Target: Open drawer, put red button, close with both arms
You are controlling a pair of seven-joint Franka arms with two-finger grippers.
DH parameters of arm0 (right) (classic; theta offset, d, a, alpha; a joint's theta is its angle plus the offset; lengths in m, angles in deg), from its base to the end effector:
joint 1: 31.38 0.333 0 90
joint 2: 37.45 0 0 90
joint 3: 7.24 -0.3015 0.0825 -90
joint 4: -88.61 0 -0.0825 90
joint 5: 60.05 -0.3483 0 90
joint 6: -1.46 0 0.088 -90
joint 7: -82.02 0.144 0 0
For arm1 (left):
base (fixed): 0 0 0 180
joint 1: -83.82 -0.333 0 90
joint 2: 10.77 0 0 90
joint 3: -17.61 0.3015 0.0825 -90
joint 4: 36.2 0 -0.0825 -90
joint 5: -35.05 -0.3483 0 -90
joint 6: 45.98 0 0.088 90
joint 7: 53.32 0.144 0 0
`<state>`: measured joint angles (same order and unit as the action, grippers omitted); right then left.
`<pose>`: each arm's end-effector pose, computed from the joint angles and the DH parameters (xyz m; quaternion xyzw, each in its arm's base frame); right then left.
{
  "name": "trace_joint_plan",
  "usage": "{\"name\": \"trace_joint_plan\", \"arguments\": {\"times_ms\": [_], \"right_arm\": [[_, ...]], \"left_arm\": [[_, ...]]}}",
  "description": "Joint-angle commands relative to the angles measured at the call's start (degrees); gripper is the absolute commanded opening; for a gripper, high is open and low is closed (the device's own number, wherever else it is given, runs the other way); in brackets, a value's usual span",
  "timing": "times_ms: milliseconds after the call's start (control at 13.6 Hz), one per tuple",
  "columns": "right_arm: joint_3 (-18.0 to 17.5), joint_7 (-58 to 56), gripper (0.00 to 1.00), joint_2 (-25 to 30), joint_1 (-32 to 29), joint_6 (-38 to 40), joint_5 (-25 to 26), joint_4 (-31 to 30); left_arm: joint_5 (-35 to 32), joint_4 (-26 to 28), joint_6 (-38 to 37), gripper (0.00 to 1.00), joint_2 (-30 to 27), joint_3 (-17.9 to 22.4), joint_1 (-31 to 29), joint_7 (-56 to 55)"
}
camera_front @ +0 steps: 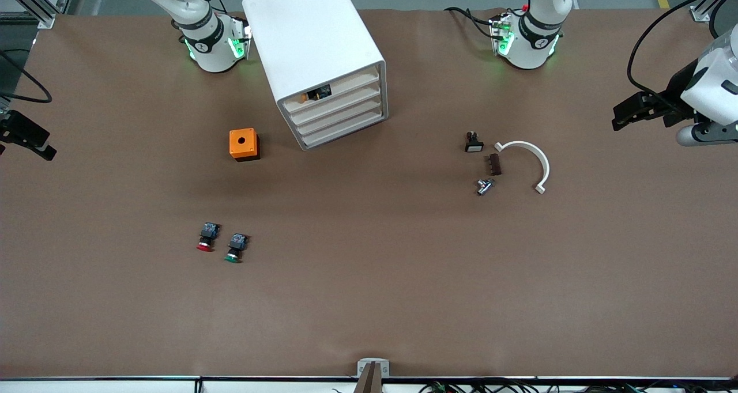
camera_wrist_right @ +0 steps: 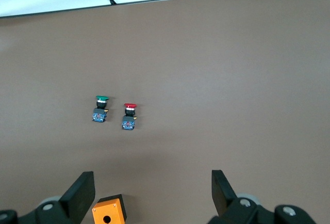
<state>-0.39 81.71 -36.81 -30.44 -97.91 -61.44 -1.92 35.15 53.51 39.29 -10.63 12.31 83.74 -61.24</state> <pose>0.5352 -0.0526 0.5910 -0.9953 0.0497 -0.0832 0.0083 0.5054 -0.0464 0.5671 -0.9989 -0.0235 0.0398 0.0036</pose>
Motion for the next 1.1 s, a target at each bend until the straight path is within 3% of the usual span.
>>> {"name": "trace_joint_plan", "arguments": {"times_ms": [0,294,514,881,1028], "right_arm": [[-0.35,-0.48,1.0,0.59,-0.6,0.22,0.42,-0.26],[-0.35,-0.48,1.0,0.59,-0.51,0.14,0.42,-0.26],[-0.35,-0.48,1.0,0.51,-0.51,0.14,0.42,-0.26],[-0.61,0.31,1.0,-1.94,0.72,-4.15,0.34,-2.8],[-0.7,0.49,1.0,-5.54,1.6,-8.1,-0.28,-3.86]], "left_arm": [[-0.18,-1.65,-2.37,1.0,0.39,-0.59,-0.37,1.06],[-0.18,-3.75,-3.52,1.0,3.27,-0.68,0.07,1.06],[-0.18,-3.93,-3.35,1.0,9.86,-1.99,2.17,-0.51],[1.3,-7.52,-2.91,1.0,18.74,-3.14,7.27,-16.91],[7.08,-8.06,-2.91,1.0,21.12,-3.05,10.17,-28.5]]}}
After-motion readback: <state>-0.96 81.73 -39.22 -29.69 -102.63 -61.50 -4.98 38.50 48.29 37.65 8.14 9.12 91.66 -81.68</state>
